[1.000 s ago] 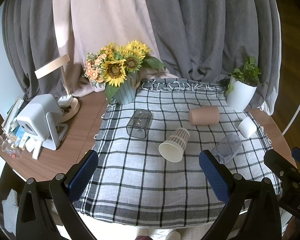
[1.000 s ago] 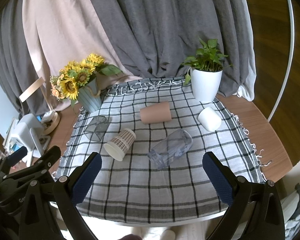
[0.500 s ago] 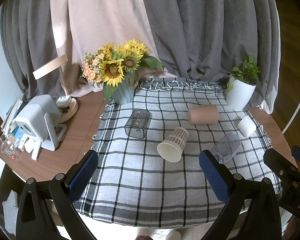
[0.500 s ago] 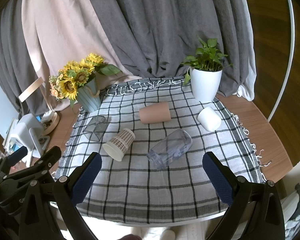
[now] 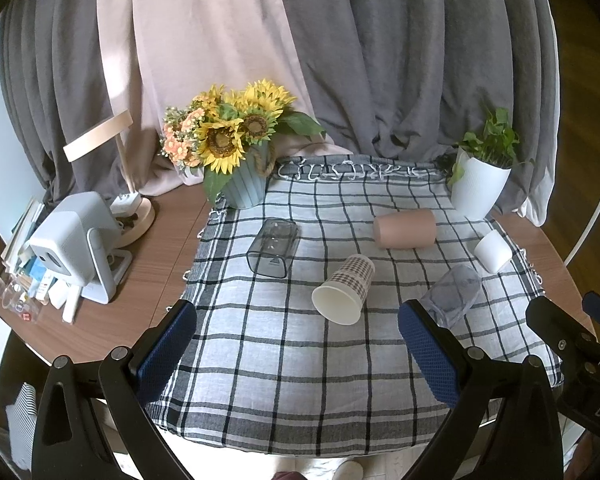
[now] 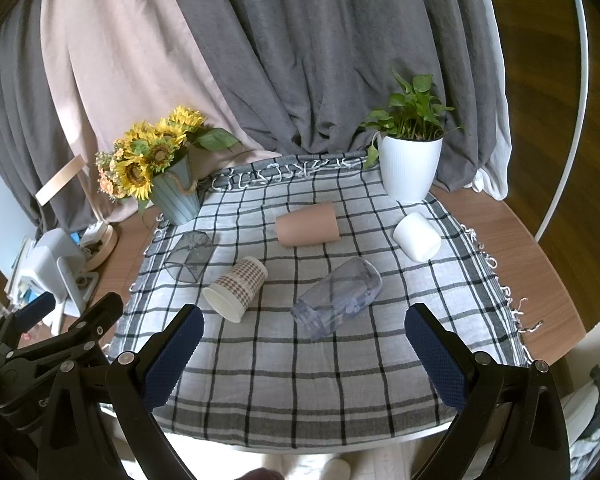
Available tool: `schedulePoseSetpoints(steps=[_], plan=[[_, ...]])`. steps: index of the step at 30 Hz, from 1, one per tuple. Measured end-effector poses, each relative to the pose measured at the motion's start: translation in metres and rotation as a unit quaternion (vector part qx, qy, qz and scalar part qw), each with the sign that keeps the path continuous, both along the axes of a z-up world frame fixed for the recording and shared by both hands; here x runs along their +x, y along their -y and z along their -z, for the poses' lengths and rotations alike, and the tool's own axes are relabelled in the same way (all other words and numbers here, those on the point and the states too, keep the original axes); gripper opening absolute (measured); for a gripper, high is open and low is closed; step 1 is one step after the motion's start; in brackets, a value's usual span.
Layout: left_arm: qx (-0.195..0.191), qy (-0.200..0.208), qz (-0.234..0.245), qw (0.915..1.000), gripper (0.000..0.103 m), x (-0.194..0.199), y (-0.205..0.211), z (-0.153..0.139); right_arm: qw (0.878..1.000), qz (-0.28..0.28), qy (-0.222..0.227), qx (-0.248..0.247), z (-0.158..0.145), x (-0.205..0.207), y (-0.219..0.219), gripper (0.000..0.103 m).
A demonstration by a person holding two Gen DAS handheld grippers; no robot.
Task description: Flip cup upside down
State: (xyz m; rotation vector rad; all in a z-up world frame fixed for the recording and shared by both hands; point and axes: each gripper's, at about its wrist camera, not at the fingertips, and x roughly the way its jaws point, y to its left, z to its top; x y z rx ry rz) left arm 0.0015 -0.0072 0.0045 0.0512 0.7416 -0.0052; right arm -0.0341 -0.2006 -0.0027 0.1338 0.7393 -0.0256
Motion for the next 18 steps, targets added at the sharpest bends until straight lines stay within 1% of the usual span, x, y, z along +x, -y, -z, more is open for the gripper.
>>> schedulePoseSetpoints(steps=[18], plan=[[0.002, -0.003, 0.000, 1.0000, 0.103, 0.0010, 0.0077, 0.0022, 1.000, 0.000, -0.001, 0.001, 0.0007, 0.0024, 0.0017, 0.101]])
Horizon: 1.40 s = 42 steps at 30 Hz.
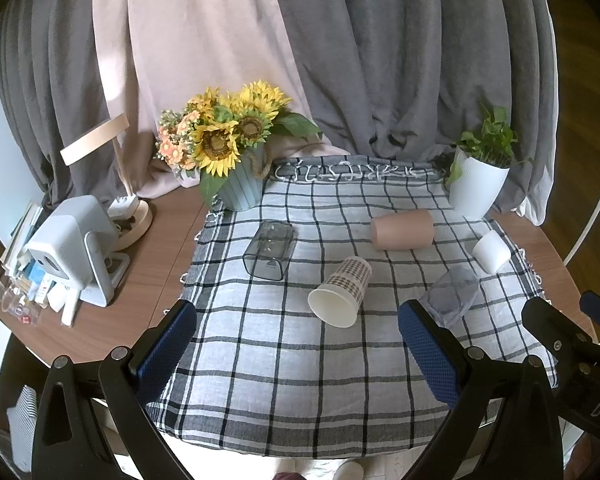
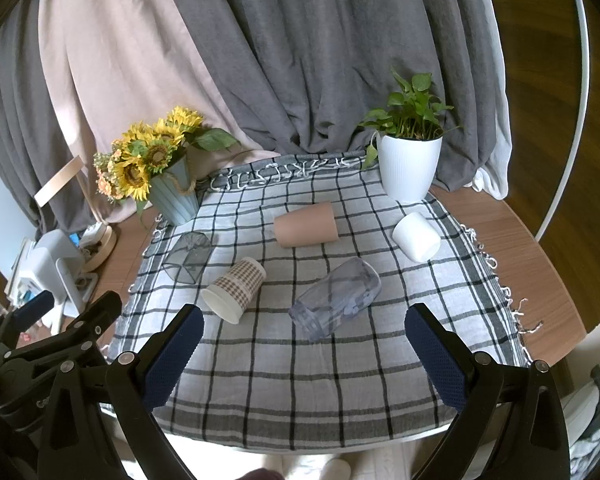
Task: Flip cup upside down
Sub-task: 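Reach the right gripper to the white frosted cup and close on it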
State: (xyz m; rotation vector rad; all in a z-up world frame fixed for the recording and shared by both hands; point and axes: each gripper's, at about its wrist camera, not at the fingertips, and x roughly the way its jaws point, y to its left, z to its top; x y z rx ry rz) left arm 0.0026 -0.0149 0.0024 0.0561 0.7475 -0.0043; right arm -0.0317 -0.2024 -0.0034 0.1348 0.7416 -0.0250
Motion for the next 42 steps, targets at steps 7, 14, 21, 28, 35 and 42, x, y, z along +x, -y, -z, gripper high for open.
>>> schedulePoseSetpoints(steps=[7, 14, 21, 28, 35, 42], plan=[[-0.003, -0.028, 0.000, 0.9996, 0.103, 0.014, 0.015, 0.007, 1.000, -0.012, -0.020, 0.012, 0.013, 0.013, 0.015, 0.101], [0.004, -0.064, -0.010, 0.9979, 0.103, 0.041, 0.050, 0.025, 0.999, -0.007, -0.047, 0.008, 0.027, 0.036, 0.038, 0.101], [-0.010, -0.111, -0.032, 0.9932, 0.103, 0.079, 0.087, 0.050, 0.996, 0.000, -0.086, -0.014, 0.037, 0.076, 0.082, 0.101], [0.003, -0.141, -0.038, 0.9893, 0.103, 0.114, 0.126, 0.069, 0.990, -0.024, -0.131, -0.045, 0.048, 0.127, 0.116, 0.101], [0.008, -0.190, -0.050, 0.9806, 0.103, 0.153, 0.154, 0.091, 0.974, -0.076, -0.204, -0.061, 0.073, 0.186, 0.131, 0.101], [0.025, -0.211, -0.049, 0.9759, 0.103, 0.186, 0.183, 0.107, 0.962, -0.071, -0.257, -0.066, 0.102, 0.237, 0.156, 0.101]])
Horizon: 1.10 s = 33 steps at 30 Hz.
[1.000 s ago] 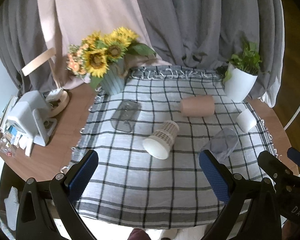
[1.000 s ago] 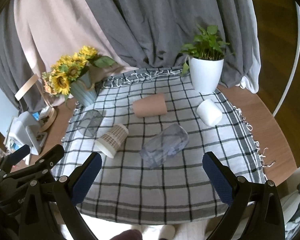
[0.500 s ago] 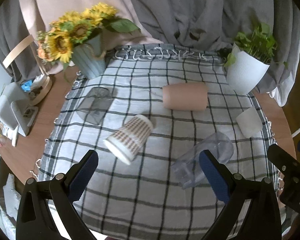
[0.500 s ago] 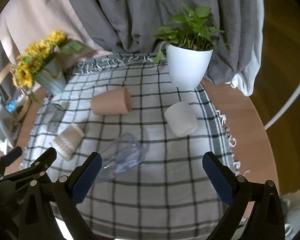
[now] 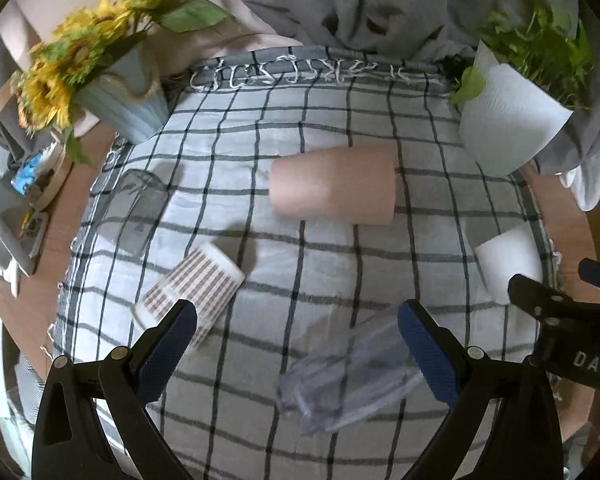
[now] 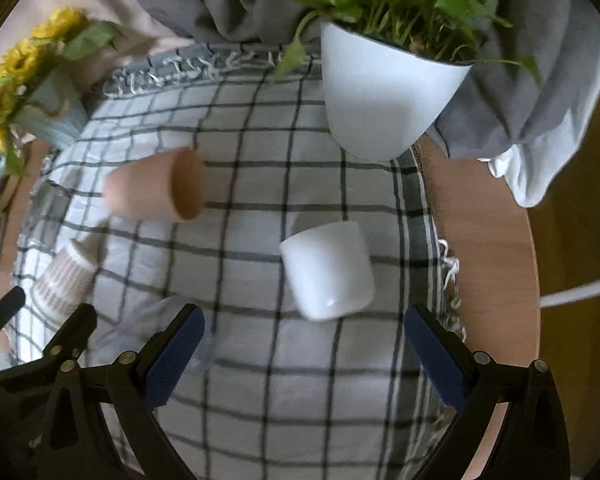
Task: Flip cup upside down
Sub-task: 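Reach the right gripper to the white frosted cup and close on it, then lift the white frosted cup with the right gripper and carry it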
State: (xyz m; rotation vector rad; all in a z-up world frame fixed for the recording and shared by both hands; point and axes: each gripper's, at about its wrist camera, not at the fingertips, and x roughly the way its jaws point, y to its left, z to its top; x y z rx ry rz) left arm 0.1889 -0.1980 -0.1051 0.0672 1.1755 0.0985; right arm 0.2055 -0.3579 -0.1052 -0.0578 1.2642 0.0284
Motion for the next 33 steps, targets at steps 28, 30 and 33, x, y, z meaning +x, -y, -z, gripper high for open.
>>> schedulePoseSetpoints(steps=[28, 30, 33], plan=[[0.009, -0.049, 0.002, 0.9987, 0.103, 0.043, 0.007, 0.035, 0.995, 0.018, -0.103, -0.004, 0.092, 0.067, 0.022, 0.069], [0.006, -0.049, 0.008, 0.9987, 0.103, 0.043, 0.006, 0.035, 0.994, 0.025, -0.103, 0.000, 0.092, 0.065, 0.025, 0.069], [-0.002, -0.049, 0.021, 0.9986, 0.103, 0.040, 0.002, 0.032, 0.995, 0.034, -0.097, 0.003, 0.083, 0.058, 0.028, 0.069]])
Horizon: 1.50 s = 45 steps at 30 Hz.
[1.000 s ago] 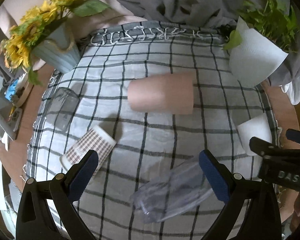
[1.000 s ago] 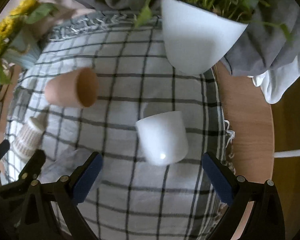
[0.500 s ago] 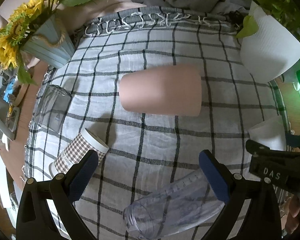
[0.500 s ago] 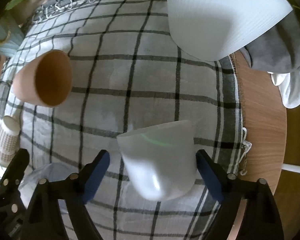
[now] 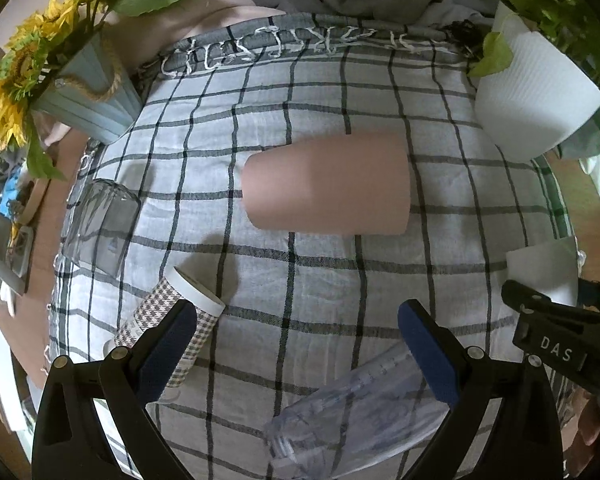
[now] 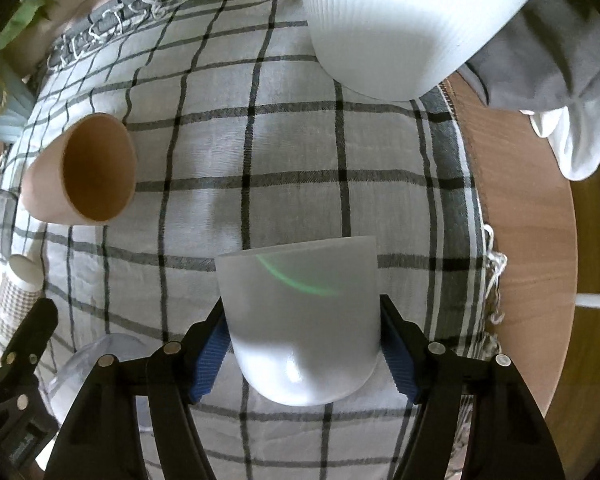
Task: Flip cup upside down
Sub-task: 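Lift the white frosted cup with the right gripper and carry it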
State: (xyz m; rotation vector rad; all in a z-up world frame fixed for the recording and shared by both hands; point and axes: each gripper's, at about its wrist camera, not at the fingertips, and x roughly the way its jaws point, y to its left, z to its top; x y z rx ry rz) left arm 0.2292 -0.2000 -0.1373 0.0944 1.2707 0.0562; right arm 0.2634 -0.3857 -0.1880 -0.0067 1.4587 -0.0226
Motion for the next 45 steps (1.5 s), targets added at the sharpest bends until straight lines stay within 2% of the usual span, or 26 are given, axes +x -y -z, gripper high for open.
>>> schedulePoseSetpoints(steps=[8, 15, 22, 27, 34, 45], plan=[[-0.047, 0.004, 0.021, 0.9986, 0.103, -0.011, -0.030, -0.016, 0.997, 0.027, 0.067, -0.012, -0.050, -0.037, -0.020, 0.069], [-0.064, 0.016, 0.041, 0.9970, 0.103, -0.027, -0.076, -0.033, 0.993, 0.070, 0.090, 0.017, -0.087, -0.082, -0.063, 0.069], [-0.040, 0.042, 0.059, 0.9966, 0.103, -0.046, -0.131, -0.041, 0.990, 0.101, 0.094, 0.032, -0.091, -0.118, -0.110, 0.069], [-0.046, 0.037, 0.064, 0.9962, 0.103, -0.059, -0.170, -0.036, 0.989, 0.103, 0.101, 0.044, -0.097, -0.137, -0.152, 0.069], [-0.048, 0.009, 0.050, 0.9975, 0.103, -0.069, -0.218, -0.016, 0.989, 0.105, 0.091, 0.055, -0.080, -0.161, -0.207, 0.069], [-0.025, -0.032, 0.040, 0.9984, 0.103, -0.090, -0.262, 0.019, 0.991, 0.095, 0.007, 0.091, -0.013, -0.169, -0.257, 0.069]])
